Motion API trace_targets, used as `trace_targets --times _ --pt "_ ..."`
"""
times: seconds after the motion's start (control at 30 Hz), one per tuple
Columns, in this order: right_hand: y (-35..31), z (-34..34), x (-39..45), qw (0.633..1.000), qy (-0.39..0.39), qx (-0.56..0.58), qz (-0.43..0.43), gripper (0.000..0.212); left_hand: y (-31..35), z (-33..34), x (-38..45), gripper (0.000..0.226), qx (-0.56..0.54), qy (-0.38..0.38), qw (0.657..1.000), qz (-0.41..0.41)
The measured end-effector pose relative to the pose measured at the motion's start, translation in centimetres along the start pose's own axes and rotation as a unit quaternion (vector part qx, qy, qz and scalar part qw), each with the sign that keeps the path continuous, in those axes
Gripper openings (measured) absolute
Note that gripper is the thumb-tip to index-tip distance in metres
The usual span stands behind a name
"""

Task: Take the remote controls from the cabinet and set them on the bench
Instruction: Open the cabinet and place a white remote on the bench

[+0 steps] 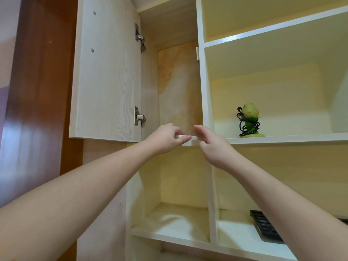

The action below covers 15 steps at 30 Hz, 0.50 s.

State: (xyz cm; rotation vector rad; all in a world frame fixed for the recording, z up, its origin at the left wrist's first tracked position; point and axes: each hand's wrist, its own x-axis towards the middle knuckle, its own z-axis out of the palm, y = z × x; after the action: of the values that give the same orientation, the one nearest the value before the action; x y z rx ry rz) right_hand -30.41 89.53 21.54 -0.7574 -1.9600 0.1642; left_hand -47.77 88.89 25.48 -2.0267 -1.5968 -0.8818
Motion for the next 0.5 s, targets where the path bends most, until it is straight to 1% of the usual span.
trace_targets --times 0.17,0.3,0.4,0.5 --pt "-0.7 0.4 0.5 1.000 0.001 -0.016 0.007 0.054 0.0 0.5 0.3 0.037 -0.040 0.042 0.997 -0.047" --pt "-1.0 0.6 0.5 1.000 0.003 -0.027 0.007 0.053 -0.1 0.5 0.4 0.031 -0.081 0.048 0.990 -0.101" --pt "-1.2 0.6 0.4 0.999 0.004 -0.037 0.008 0.051 0.0 -0.1 0.1 0.044 -0.105 0.044 0.982 -0.152" --pt "-1.3 0.8 0.5 0.999 0.002 -0.038 0.018 0.051 -0.2 -1.0 -0.1 0.053 -0.080 0.026 0.981 -0.172"
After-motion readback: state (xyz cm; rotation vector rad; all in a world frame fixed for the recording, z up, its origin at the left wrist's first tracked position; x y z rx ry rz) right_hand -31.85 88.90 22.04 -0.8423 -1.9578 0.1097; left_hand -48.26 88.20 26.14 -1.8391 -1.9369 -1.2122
